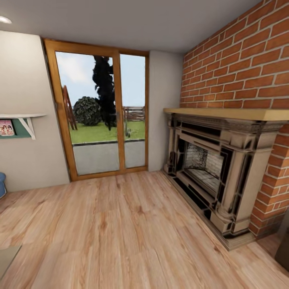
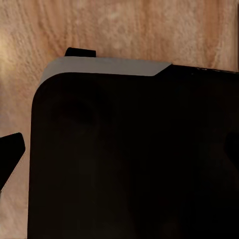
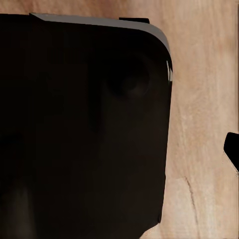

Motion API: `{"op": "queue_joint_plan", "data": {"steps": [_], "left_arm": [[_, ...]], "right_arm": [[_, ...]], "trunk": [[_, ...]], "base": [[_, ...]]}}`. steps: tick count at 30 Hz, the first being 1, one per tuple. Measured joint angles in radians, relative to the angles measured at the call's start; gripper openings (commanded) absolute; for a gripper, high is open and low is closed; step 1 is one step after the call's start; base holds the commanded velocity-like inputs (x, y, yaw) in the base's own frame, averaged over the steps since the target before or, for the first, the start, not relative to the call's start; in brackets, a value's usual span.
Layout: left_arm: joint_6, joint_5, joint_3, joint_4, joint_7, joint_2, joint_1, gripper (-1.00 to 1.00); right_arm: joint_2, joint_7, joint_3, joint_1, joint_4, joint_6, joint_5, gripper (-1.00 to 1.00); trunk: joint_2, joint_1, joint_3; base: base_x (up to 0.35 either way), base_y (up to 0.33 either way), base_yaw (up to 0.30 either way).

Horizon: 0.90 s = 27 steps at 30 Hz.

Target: Turn on the radio receiver that's on the table in the living room.

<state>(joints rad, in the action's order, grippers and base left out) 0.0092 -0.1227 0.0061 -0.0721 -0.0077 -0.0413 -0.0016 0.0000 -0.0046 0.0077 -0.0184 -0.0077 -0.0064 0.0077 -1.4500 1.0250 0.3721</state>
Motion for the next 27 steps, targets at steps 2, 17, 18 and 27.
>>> {"op": "queue_joint_plan", "data": {"steps": [2, 17, 18, 27], "left_arm": [[0.0, 0.0, 0.0, 0.0, 0.0, 0.0, 0.0, 1.0], [-0.011, 0.001, 0.0, 0.0, 0.0, -0.001, 0.0, 1.0], [-0.012, 0.001, 0.0, 0.0, 0.0, -0.001, 0.0, 1.0], [-0.012, 0.003, -0.001, 0.0, 0.0, -0.002, 0.0, 1.0]], "right_arm": [[0.0, 0.0, 0.0, 0.0, 0.0, -0.001, 0.0, 1.0], [0.0, 0.0, -0.003, 0.0, 0.0, -0.029, -0.002, 1.0], [0.0, 0.0, -0.003, 0.0, 0.0, -0.029, -0.002, 1.0], [0.0, 0.0, 0.0, 0.0, 0.0, -0.029, -0.002, 1.0]], "trunk": [[0.0, 0.0, 0.0], [0.0, 0.0, 0.0], [0.0, 0.0, 0.0], [0.0, 0.0, 0.0]], "base": [[0.323, 0.0, 0.0], [0.252, 0.0, 0.202], [0.025, 0.0, 0.273], [0.006, 0.0, 0.274]]}}
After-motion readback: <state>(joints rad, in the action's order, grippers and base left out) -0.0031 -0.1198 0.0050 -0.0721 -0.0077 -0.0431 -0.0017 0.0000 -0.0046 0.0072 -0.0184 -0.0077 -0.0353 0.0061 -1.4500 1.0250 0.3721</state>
